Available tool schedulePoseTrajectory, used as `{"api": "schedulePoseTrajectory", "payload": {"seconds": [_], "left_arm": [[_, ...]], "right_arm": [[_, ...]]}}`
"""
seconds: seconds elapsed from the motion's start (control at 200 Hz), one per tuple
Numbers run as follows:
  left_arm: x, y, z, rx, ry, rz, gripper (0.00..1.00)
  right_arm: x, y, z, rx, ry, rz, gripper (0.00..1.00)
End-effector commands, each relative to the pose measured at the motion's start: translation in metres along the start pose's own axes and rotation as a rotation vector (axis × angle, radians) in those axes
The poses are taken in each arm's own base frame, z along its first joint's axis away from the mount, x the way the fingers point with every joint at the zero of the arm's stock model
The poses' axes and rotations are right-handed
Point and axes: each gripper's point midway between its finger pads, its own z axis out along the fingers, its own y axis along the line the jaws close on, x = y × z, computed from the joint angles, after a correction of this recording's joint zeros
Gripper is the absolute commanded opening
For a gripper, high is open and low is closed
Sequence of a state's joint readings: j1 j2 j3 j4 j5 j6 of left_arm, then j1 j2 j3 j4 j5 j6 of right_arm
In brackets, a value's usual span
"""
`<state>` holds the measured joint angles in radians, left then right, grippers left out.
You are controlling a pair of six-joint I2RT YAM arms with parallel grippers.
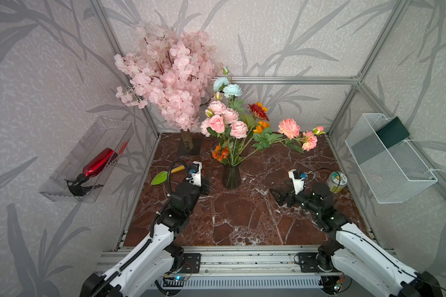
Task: Pick out pink flowers from the vase
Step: Pick up the flower from the vase.
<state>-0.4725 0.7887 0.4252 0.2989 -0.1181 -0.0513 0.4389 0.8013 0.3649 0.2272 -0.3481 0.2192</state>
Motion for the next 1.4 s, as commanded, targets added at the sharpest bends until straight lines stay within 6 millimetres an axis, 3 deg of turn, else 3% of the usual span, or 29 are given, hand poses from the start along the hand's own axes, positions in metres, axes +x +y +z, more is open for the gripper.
{"api": "schedulePoseTrajectory", "payload": {"seconds": [0.0,0.13,0.36,0.635,1.045,1.394], "left_arm": [[-0.027,-0.03,-0.007,0.118,-0.048,0.079,0.41],[-0.037,-0.068,-0.01,0.214,-0.083,0.208,0.34],[-0.048,-0.117,0.002,0.254,-0.085,0.45,0.34],[-0.059,-0.145,0.042,0.244,-0.078,0.54,0.34],[-0.064,-0.155,0.073,0.193,-0.053,0.591,0.34],[-0.067,-0.15,0.086,0.122,-0.056,0.607,0.33]], "right_arm": [[-0.014,0.019,0.0,-0.06,-0.074,-0.015,0.99],[-0.012,0.04,-0.003,-0.137,-0.123,-0.05,0.99],[-0.005,0.032,-0.011,-0.085,-0.167,-0.018,0.99],[-0.01,0.031,-0.02,-0.063,-0.192,-0.048,0.99],[-0.033,0.034,-0.019,-0.05,-0.234,-0.108,0.99],[-0.035,0.038,-0.016,-0.077,-0.237,-0.114,0.99]]}}
